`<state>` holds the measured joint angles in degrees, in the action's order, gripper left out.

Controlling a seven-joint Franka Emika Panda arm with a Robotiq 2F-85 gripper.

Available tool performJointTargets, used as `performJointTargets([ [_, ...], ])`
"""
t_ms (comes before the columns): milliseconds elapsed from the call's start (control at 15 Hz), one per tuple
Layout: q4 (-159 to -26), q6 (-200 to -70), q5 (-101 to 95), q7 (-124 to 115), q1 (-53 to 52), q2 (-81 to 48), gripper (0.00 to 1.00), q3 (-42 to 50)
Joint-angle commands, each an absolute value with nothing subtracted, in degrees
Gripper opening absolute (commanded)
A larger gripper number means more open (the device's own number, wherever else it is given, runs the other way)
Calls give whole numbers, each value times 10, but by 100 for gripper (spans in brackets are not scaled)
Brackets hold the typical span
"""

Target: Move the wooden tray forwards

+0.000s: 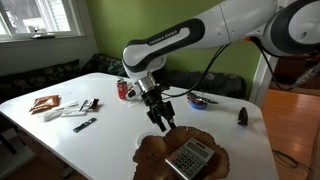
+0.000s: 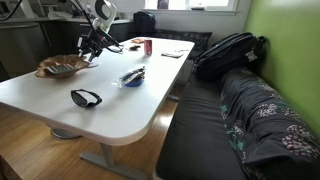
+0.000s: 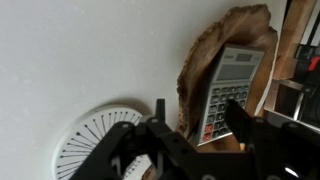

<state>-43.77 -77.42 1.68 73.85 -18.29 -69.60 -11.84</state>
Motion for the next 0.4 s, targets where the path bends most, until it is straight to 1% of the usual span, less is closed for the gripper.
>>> performJointTargets([
  [0, -544, -856, 16, 676, -166, -602, 95, -98],
  [67, -575, -885, 20, 659, -160, -570, 100, -96],
  [267, -634, -984, 17, 627, -156, -503, 100, -91],
  [333, -541, -925, 18, 648, -158, -573, 100, -98],
])
